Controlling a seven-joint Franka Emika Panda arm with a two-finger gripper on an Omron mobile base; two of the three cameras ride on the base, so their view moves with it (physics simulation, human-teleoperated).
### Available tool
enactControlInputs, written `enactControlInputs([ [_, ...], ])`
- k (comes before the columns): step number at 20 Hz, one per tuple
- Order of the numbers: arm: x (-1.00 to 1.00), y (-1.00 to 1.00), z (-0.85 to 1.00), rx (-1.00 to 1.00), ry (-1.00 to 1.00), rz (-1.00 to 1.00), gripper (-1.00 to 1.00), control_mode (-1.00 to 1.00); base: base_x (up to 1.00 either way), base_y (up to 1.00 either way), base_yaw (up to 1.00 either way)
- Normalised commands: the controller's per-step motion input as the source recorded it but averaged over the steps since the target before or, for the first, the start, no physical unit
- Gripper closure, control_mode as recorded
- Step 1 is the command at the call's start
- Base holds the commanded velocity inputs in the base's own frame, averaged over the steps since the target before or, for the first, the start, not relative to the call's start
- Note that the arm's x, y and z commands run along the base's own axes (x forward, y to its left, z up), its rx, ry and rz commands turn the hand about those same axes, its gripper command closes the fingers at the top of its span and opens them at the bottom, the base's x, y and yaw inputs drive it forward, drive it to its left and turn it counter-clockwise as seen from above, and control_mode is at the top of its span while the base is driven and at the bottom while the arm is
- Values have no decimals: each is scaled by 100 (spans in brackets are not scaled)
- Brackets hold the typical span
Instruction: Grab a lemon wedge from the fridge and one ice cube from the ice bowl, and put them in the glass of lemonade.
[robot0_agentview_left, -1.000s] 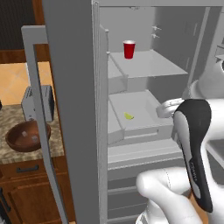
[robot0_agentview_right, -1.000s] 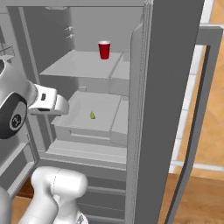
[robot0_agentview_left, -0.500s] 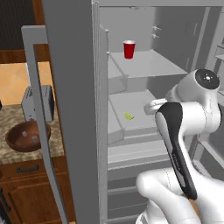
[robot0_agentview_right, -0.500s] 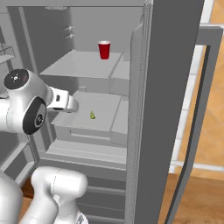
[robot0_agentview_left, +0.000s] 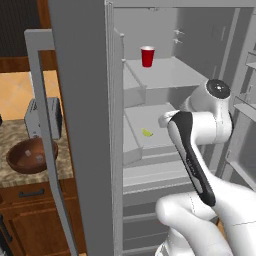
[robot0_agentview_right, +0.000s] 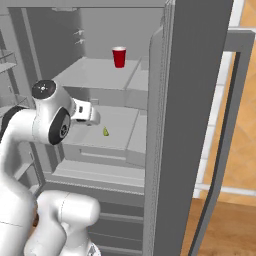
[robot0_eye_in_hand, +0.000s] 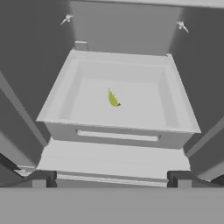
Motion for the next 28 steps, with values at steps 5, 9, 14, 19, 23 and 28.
enactControlInputs([
  [5,42,-5,-68,-1,4,9,-100,-100,0,0,0],
  [9,39,-1,-23,-10,14,5,-100,-100,0,0,0],
  [14,58,0,-25,-8,8,2,-100,-100,0,0,0],
  [19,74,0,-24,0,3,6,-100,-100,0,0,0],
  [23,42,0,-16,0,1,6,-100,-100,0,0,0],
  [28,36,0,-55,0,0,4,-100,-100,0,0,0],
])
